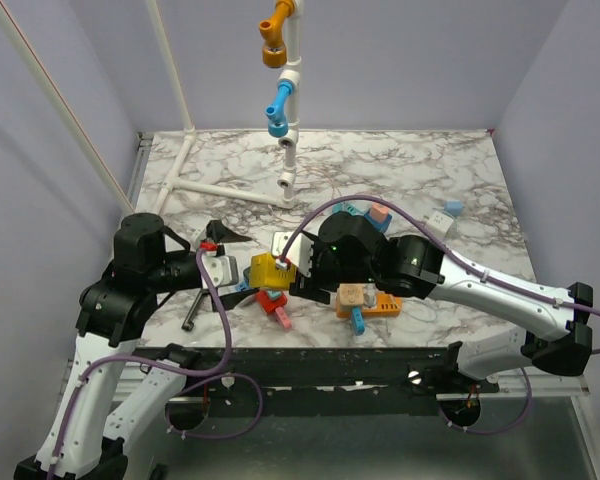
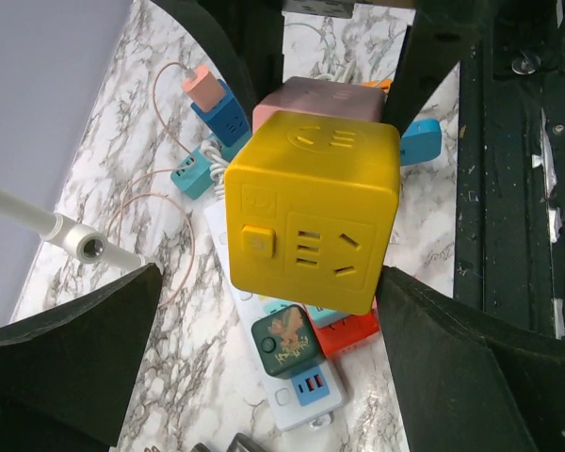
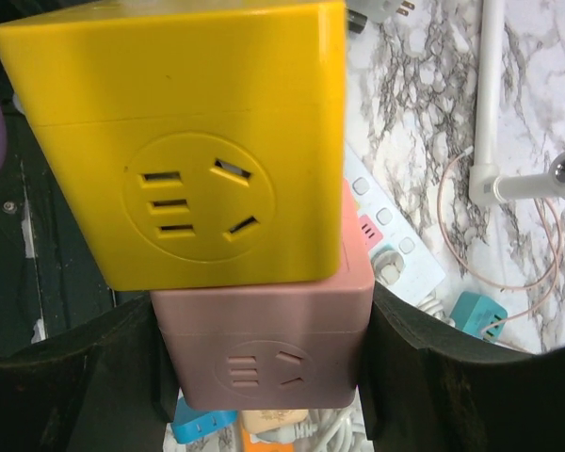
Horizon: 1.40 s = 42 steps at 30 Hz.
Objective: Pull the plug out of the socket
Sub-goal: Remove the plug from the socket.
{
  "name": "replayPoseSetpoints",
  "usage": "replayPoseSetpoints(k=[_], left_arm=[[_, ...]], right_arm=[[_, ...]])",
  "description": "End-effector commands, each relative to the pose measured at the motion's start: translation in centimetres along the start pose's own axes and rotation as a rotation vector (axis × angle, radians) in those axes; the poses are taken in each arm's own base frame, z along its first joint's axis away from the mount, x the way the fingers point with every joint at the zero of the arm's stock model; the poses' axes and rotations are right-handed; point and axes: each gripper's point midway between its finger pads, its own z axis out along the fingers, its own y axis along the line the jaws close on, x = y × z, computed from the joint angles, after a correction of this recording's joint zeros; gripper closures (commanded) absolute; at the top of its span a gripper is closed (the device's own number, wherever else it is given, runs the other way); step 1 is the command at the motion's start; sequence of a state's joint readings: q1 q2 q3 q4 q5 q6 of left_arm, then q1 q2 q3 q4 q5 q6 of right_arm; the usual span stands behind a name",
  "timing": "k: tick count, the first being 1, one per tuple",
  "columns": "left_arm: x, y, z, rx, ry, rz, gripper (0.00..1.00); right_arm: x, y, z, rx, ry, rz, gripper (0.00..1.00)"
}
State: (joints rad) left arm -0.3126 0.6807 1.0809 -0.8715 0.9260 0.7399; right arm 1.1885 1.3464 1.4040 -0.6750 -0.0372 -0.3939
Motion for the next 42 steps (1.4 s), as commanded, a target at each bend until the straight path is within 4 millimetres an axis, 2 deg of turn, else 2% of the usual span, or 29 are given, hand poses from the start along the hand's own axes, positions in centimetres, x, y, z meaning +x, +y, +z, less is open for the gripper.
replayPoseSetpoints(k=[1, 4, 9, 11, 15, 21, 29, 32, 34, 42], left_arm=[[-2.0, 0.9, 0.2, 0.010, -0.048, -0.014, 0.02], [-2.5, -0.5, 0.3, 0.080, -0.079, -0.049, 0.02], [-1.1, -1.6, 0.8, 0.153, -0.056, -0.115, 0.02], [-1.3, -2.1, 0.8, 0.178, -0.069, -0.121, 0.02], [-2.0, -1.7, 0.9, 0.171, -0.089, -0.108, 0.01], [-3.2, -2.1, 0.5, 0.187, -0.122, -0.103, 0.01], [-1.3, -3.3, 0.8, 0.197, -0.090, -0.118, 0.02], [-0.5, -2.9, 1.2, 0.167, -0.089, -0.118, 0.02], [-0.4, -2.7, 1.3, 0.151, -0.098, -0.089, 0.06], [-2.0, -2.2, 1.4, 0.184, -0.125, -0.110, 0.33]], right_arm=[[-2.6, -0.4, -0.1, 0.024, -0.105, -0.027, 0.99], [-3.6, -0.7, -0.2, 0.038, -0.139, -0.034, 0.99], [-5.2, -0.6, 0.0, 0.031, -0.193, -0.043, 0.99], [-5.3, -0.3, 0.4, 0.016, -0.188, -0.048, 0.99], [-5.7, 0.4, 1.2, -0.011, -0.190, -0.055, 0.99], [-5.0, 0.8, 2.1, -0.017, -0.165, -0.051, 0.99], [-6.0, 0.0, 1.6, 0.023, -0.209, -0.046, 0.99], [-6.2, 0.2, 1.6, 0.016, -0.218, -0.040, 0.99], [-6.2, 0.4, 1.8, 0.007, -0.217, -0.039, 0.99], [-5.6, 0.9, 2.5, -0.006, -0.206, -0.037, 0.99]])
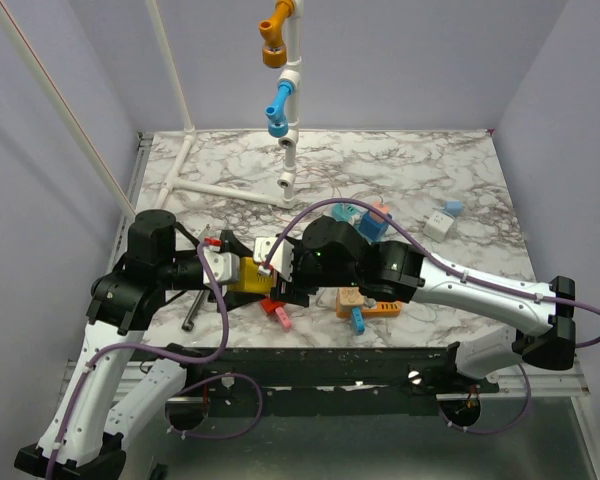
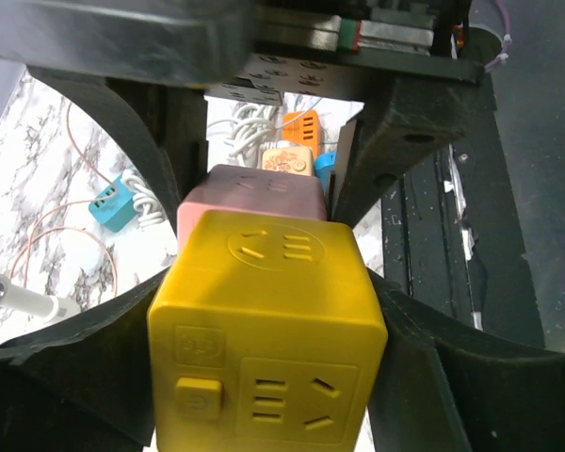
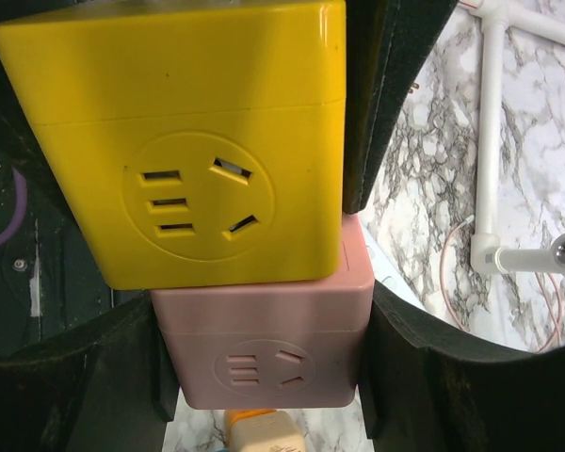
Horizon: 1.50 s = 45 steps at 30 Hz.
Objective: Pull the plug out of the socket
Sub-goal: Remove the plug from the socket.
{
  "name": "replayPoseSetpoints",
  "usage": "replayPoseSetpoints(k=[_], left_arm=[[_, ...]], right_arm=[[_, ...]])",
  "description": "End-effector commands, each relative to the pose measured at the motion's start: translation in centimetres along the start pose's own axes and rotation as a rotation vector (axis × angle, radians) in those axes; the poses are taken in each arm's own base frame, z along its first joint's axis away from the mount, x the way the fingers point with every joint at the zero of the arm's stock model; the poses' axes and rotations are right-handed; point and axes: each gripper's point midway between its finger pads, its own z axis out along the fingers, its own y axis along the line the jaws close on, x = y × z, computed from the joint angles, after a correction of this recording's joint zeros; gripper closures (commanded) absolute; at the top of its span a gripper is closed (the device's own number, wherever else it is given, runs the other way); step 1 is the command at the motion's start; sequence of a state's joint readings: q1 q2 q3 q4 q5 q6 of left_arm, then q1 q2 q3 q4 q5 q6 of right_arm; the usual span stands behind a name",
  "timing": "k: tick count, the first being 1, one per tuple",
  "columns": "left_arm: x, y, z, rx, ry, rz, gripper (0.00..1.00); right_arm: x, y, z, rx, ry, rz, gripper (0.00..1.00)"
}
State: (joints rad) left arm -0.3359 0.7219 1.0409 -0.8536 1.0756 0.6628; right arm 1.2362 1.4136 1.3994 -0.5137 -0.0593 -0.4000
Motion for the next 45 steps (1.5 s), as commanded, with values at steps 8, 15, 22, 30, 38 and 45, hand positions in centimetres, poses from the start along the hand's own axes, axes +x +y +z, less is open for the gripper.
replayPoseSetpoints(k=[8, 15, 22, 30, 38, 45], left_arm=[[-1.8, -1.1, -0.1, 0.064, -0.048, 0.036, 0.64], [-1.5, -1.1, -0.4, 0.056, -0.024, 0.036, 1.00], [-1.7, -0.9, -0.7, 0.026, -0.005, 0.050, 1.00], [-2.4, -1.1, -1.2, 0.014, -0.001, 0.076, 1.00], [-3.7, -1.2, -1.7, 0.003, -0.018, 0.100, 1.00], [-4.5, -1.9, -2.2, -0.005, -0.036, 0.112, 1.00]], right_arm=[[-1.6, 0.0, 0.0, 0.016, -0.085, 0.002, 0.99], [0.2, 0.3, 0.2, 0.030, -0.051, 0.012, 0.99], [3.3, 0.2, -0.1, 0.096, -0.003, 0.032, 0.99], [6.2, 0.4, -0.5, 0.128, 0.074, 0.047, 0.99], [8.7, 0.7, -0.5, 0.148, 0.140, 0.066, 0.99], [10.3, 1.0, -0.6, 0.158, 0.174, 0.073, 0.99]])
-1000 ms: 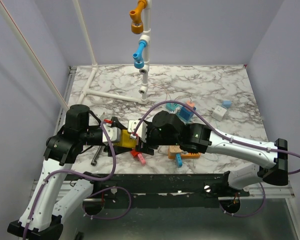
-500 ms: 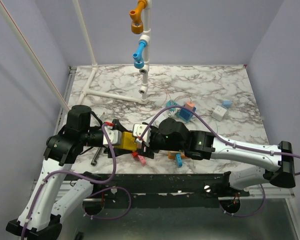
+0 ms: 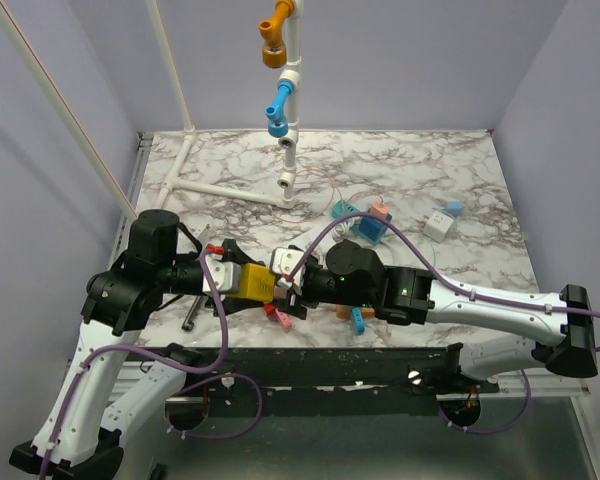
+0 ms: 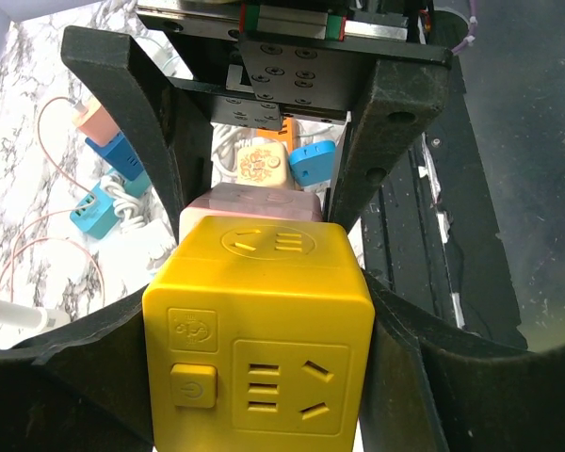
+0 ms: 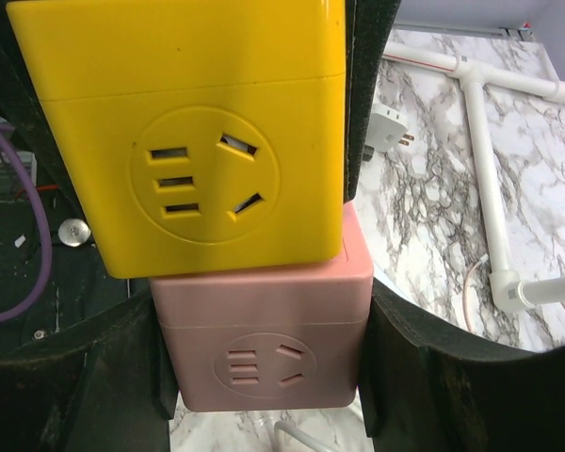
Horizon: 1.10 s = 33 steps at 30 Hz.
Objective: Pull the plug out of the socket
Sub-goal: Remove the plug from the socket.
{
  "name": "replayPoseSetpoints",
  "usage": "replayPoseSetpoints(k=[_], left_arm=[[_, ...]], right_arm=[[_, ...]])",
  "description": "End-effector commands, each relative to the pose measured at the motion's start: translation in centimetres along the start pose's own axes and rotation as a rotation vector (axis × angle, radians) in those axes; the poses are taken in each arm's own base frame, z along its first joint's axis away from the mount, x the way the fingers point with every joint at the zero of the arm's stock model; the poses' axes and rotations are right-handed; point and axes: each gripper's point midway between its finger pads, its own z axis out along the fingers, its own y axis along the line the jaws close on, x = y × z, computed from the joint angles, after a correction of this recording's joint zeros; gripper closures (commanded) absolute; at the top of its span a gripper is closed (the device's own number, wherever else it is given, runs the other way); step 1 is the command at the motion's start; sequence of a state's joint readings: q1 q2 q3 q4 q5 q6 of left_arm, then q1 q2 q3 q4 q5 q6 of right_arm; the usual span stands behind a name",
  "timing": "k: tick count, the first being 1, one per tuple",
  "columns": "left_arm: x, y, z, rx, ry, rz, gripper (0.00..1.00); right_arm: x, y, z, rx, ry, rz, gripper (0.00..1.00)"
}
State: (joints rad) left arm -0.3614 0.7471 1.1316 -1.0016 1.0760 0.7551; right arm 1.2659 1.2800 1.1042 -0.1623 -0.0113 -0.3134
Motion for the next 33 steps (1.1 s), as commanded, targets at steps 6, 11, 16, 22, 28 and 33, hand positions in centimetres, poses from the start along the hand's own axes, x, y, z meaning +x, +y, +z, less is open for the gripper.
replayPoseSetpoints(k=[6, 11, 16, 22, 28, 33], left_arm=[[-3.9, -0.8, -1.9, -0.064, -0.064, 0.096, 1.00], [-4.4, -1.0, -2.2, -0.076, -0.066, 0.115, 1.00], [-4.7, -1.3, -2.5, -0.078, -0.067, 0.132, 1.00], [-4.9, -1.8, -2.8, -0.068, -0.049, 0.146, 1.00], [-5.7, -2.2, -3.0, -0.049, -0.059, 0.145, 1.00], [-5.8, -2.2, -3.0, -0.046, -0.060, 0.144, 1.00]], right_arm=[[10.9, -0.3, -2.4, 0.066, 0.394, -0.019, 0.99], [12.4, -0.1, -2.9, 0.066, 0.444, -0.018, 0.99], [14.2, 0.4, -3.6, 0.060, 0.493, -0.014, 0.99], [16.0, 0.5, -4.4, 0.067, 0.553, -0.033, 0.99], [16.5, 0.7, -4.3, 0.056, 0.573, -0.034, 0.99], [15.4, 0.2, -4.2, 0.082, 0.538, -0.029, 0.99]])
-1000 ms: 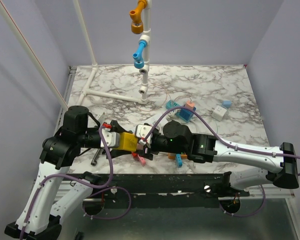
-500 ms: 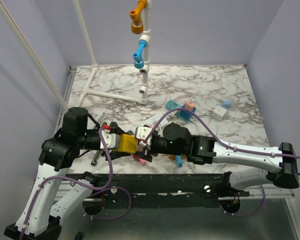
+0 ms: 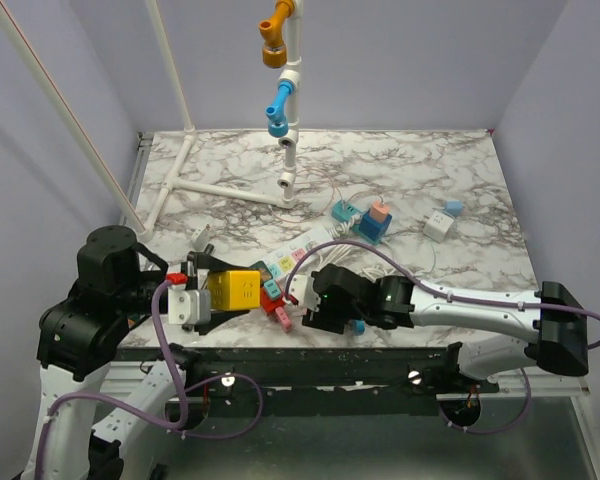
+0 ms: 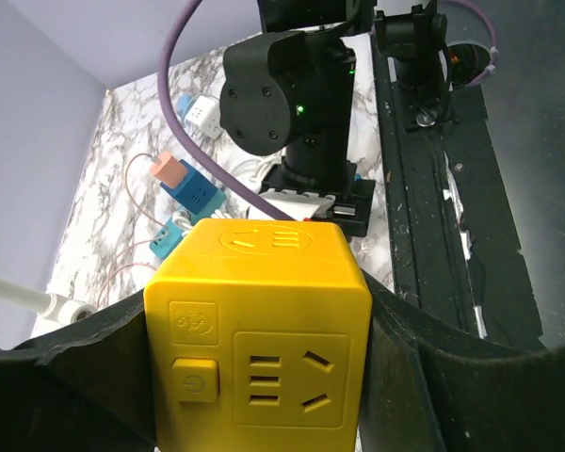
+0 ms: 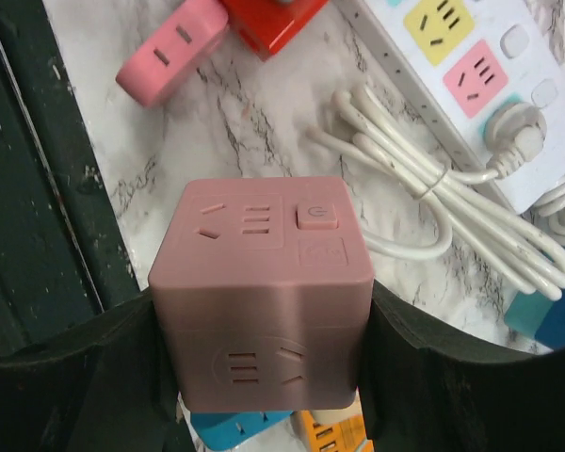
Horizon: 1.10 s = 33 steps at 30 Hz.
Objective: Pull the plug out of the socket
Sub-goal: Remove the plug from the socket, then place the plug at the center of the board.
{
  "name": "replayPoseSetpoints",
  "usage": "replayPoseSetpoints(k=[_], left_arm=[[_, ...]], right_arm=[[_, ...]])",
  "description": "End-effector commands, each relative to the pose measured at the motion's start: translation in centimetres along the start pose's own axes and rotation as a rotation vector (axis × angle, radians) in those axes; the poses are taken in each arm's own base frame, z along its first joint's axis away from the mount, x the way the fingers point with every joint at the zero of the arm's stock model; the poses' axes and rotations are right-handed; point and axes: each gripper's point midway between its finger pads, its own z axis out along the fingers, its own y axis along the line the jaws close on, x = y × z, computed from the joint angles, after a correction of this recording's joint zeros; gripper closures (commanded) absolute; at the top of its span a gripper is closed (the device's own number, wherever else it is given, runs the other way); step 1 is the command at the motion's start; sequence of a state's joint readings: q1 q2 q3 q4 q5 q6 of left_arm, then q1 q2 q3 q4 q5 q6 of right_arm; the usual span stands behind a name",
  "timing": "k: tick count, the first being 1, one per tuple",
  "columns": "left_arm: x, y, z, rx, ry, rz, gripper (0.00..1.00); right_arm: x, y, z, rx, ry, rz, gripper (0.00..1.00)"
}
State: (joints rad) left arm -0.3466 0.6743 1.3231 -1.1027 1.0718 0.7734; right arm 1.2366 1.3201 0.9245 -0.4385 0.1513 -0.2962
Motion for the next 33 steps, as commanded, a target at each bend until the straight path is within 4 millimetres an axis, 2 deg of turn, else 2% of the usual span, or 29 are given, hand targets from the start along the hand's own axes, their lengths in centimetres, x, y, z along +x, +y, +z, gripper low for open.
replayPoseSetpoints(k=[1, 5, 9, 12, 14, 16, 19, 24, 27, 29, 33], left_arm=[[0.0, -0.3, 0.1, 0.020, -0.008, -0.012, 1.00], [1.2, 0.7, 0.4, -0.023, 0.016, -0.025, 1.00], [2.8, 3.8, 0.7, -0.141, 0.074, -0.093, 1.00], [4.9, 7.1, 0.6, -0.255, 0.169, -0.144, 1.00], [6.4, 9.0, 0.5, -0.313, 0.228, -0.187, 1.00], [8.2, 10.8, 0.5, -0.370, 0.289, -0.245, 1.00], [11.4, 13.3, 0.6, -0.431, 0.385, -0.347, 1.00], [17.0, 16.4, 0.3, -0.487, 0.549, -0.519, 1.00], [20.0, 17.8, -0.2, -0.504, 0.631, -0.597, 1.00], [21.9, 18.8, -0.4, -0.515, 0.664, -0.644, 1.00], [25.3, 19.9, -0.4, -0.520, 0.713, -0.725, 1.00]], right_arm=[[-0.6, -1.5, -1.8, 0.070, -0.009, -0.005, 0.99], [-3.1, -3.1, -3.2, 0.124, -0.080, 0.029, 0.99], [-6.8, -6.2, -5.4, 0.228, -0.206, 0.127, 0.99], [-8.6, -10.2, -7.2, 0.339, -0.296, 0.256, 0.99], [-9.1, -13.3, -8.3, 0.404, -0.340, 0.360, 0.99], [-8.6, -16.5, -8.8, 0.467, -0.355, 0.484, 0.99], [-6.5, -20.7, -8.9, 0.557, -0.329, 0.649, 0.99], [-1.0, -26.8, -10.2, 0.732, -0.282, 0.935, 0.99], [3.1, -29.1, -11.6, 0.835, -0.275, 1.089, 0.99], [6.8, -30.5, -12.4, 0.919, -0.244, 1.177, 0.99], [12.8, -31.7, -12.3, 0.981, -0.184, 1.365, 0.99]])
